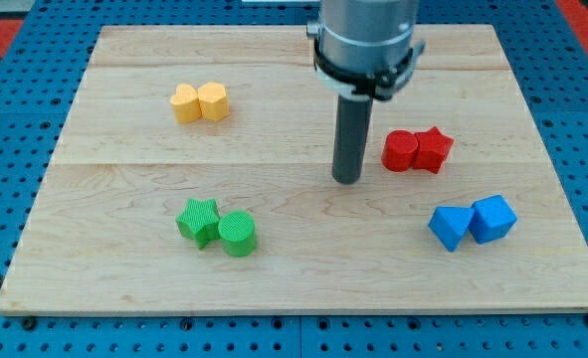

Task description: Separate the heart from the hexagon

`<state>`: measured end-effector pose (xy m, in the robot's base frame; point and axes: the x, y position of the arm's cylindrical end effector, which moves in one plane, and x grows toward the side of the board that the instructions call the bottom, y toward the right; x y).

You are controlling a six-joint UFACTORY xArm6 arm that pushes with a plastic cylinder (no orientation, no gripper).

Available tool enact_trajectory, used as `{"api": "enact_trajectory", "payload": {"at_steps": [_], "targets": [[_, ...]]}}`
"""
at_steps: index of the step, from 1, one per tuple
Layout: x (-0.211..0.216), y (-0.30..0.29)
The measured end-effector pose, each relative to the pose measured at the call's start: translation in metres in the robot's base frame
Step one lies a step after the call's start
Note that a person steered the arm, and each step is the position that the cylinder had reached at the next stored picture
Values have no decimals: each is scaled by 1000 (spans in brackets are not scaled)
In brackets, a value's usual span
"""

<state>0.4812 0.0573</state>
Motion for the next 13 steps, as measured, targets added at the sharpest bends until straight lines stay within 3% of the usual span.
{"api": "enact_trajectory", "payload": {"at_steps": [2,3,5,9,10,11,12,13], "targets": [[-9,88],[-10,68],[-12,-71],[-15,-89],[-33,-165],[-91,-208],[-136,-191],[-153,-162]]}}
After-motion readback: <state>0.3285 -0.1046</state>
